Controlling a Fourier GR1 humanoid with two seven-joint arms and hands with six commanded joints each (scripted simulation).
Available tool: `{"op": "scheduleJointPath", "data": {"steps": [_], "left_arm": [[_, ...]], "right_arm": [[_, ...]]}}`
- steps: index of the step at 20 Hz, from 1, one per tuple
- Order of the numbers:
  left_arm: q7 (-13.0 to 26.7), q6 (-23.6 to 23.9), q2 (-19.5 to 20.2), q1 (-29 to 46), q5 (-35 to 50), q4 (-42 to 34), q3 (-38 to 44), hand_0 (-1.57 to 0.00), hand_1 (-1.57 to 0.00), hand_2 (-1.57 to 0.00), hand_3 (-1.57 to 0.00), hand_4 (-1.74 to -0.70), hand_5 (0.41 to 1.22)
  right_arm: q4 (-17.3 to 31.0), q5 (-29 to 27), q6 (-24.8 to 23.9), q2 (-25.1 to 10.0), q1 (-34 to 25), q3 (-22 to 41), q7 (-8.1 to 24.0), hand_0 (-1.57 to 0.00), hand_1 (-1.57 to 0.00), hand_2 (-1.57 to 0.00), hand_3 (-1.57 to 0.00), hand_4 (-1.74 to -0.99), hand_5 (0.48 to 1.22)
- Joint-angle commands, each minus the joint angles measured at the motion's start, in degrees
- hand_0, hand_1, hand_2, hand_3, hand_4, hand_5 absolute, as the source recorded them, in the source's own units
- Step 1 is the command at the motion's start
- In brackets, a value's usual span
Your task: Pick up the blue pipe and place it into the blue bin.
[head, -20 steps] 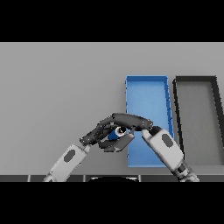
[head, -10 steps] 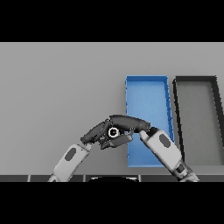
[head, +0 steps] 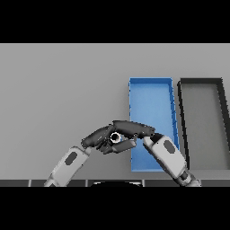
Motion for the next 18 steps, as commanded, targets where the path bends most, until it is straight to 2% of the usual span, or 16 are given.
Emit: {"op": "scheduleJointPath", "data": {"steps": [1, 4, 6, 7, 11, 13, 15, 16, 18], "left_arm": [[0.6, 0.5, 0.3, 0.4, -0.2, -0.2, 0.2, -0.30, -0.28, -0.26, -0.28, -1.04, 1.020], [4.6, 1.1, 0.7, 0.0, -0.7, 0.2, 0.8, -0.15, -0.14, -0.13, -0.14, -0.94, 0.785], [5.6, 1.5, 0.5, -0.3, -1.0, 0.0, 0.9, -0.10, -0.09, -0.08, -0.09, -0.90, 0.697], [5.6, 1.5, 0.5, -0.4, -0.9, 0.2, 0.9, -0.08, -0.07, -0.07, -0.07, -0.89, 0.664], [7.9, 1.1, -0.4, 0.1, 1.0, -0.1, 1.4, -0.03, -0.03, -0.03, -0.03, -0.89, 0.587], [8.7, 1.7, -0.8, 0.0, 0.6, 1.2, 1.6, -0.02, -0.02, -0.02, -0.02, -0.90, 0.569], [9.3, 1.3, -0.8, 0.2, 0.9, 1.3, 1.6, -0.01, -0.01, -0.01, -0.01, -0.90, 0.555], [9.9, 1.4, -1.0, 0.2, 0.9, 1.2, 1.5, -0.01, -0.01, -0.01, -0.01, -0.90, 0.548], [10.1, 1.6, -1.2, 1.7, 0.5, 0.8, 0.7, -0.01, -0.01, 0.00, -0.01, -0.91, 0.534]], "right_arm": [[0.4, 0.1, 0.3, 0.8, 0.0, -0.4, -0.5, -1.56, -1.56, -1.56, -1.56, -1.493, 1.210], [-0.5, 0.4, 0.7, 1.3, 0.6, -1.0, -3.0, -1.57, -1.57, -1.57, -1.57, -1.496, 1.215], [-0.2, 1.8, 0.4, 2.2, -0.8, -1.1, -1.5, -1.57, -1.57, -1.57, -1.57, -1.496, 1.217], [-0.2, 2.7, 0.8, 2.2, -0.3, -1.2, -2.2, -1.57, -1.57, -1.57, -1.57, -1.495, 1.218], [0.2, 1.4, 2.0, 2.6, 0.2, -2.0, -2.1, -1.57, -1.57, -1.57, -1.57, -1.490, 1.220], [-0.1, -0.2, 1.0, 3.5, -0.3, -2.6, -0.6, -1.57, -1.57, -1.57, -1.57, -1.488, 1.220], [-1.3, -3.6, -0.3, 3.3, -0.6, -3.1, 3.0, -1.57, -1.57, -1.57, -1.57, -1.490, 1.221], [-1.7, -7.3, -1.4, 3.5, -1.2, -3.6, 5.2, -1.57, -1.57, -1.57, -1.57, -1.491, 1.221], [-3.1, -13.3, -3.4, 1.9, -2.6, -4.9, 8.8, -1.57, -1.57, -1.57, -1.57, -1.581, 1.221]]}}
